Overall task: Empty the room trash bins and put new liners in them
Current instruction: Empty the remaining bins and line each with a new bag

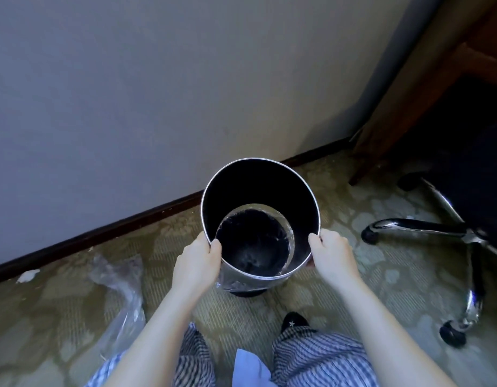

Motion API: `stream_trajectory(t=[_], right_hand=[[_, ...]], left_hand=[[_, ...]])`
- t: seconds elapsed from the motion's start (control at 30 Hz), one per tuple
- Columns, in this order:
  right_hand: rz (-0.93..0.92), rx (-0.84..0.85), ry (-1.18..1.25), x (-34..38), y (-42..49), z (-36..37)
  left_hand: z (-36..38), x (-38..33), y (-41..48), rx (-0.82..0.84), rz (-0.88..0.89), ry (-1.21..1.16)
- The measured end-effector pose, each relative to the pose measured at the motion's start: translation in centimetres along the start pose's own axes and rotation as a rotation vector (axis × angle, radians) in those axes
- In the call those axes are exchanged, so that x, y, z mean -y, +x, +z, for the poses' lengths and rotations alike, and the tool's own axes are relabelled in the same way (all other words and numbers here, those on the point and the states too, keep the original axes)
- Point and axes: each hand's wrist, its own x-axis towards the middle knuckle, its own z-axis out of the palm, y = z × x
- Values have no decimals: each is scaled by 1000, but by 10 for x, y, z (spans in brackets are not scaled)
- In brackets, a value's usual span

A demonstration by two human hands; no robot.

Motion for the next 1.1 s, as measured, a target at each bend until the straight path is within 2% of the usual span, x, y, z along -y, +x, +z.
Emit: stream_trajectory(t=[0.23,0.47,0.63,0.9,1.1], right_hand=[[32,38,-60,-9,13,7],[57,54,9,-17,21,13],[93,102,-7,-24,33,24],[242,276,-65,-44,55,60],[354,342,-37,-62,72,97]], left_hand=[[7,3,11,-14,3,66],[16,1,20,-8,10,79],[26,8,32,76,-54,79],[65,38,71,236,-202,36],[103,64,92,253,-284,83]])
